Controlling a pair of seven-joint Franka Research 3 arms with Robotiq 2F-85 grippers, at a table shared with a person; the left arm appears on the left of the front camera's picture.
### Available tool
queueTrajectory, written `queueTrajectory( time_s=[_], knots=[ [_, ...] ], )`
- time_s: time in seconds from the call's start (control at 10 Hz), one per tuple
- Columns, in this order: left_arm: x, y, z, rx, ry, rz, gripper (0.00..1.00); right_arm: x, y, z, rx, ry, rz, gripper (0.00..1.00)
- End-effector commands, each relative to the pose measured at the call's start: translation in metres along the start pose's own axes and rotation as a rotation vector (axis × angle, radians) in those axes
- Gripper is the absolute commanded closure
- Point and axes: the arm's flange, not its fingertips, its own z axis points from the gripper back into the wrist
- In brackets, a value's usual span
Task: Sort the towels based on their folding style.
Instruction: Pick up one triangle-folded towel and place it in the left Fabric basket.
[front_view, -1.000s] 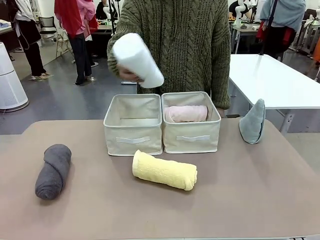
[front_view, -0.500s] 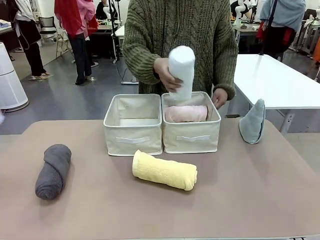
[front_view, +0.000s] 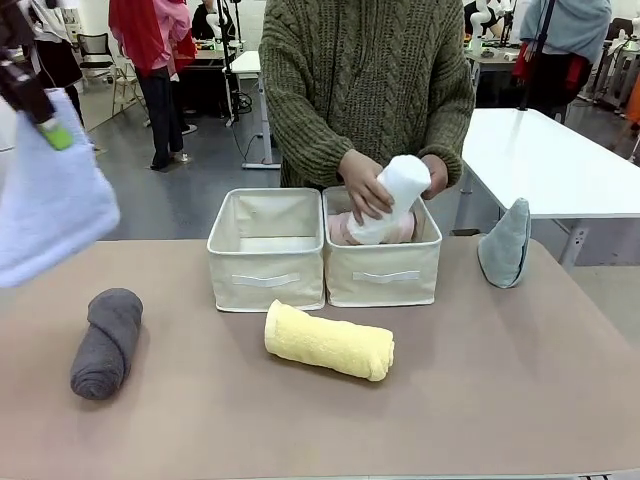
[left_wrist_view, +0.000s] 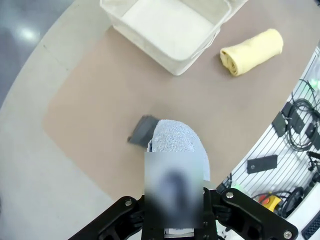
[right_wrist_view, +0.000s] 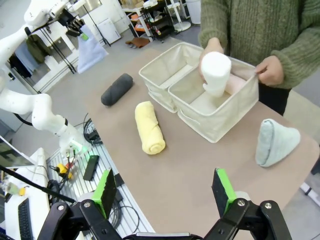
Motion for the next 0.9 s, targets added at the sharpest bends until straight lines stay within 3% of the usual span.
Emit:
queueTrajectory(
  time_s=[0.0,0.2,0.3,0.8],
  knots=[
    [0.028,-0.012,-0.006,-0.037,-0.033,-0.004,0.83,0.000,-0.001,0.000,0.018,-0.022,0.020,0.00],
    [0.027,-0.022,-0.012,-0.050,0.034,0.015,0.83,0.000,-0.001,0.000,0.018,-0.022,0.020,0.00],
    [0.029,-0.017,-0.017,-0.029,-0.009,-0.020,0.83,0.000,-0.001,0.000,0.018,-0.022,0.020,0.00],
    [0.029,-0.017,-0.017,-0.029,-0.009,-0.020,0.83,0.000,-0.001,0.000,0.018,-0.022,0.020,0.00]
  ],
)
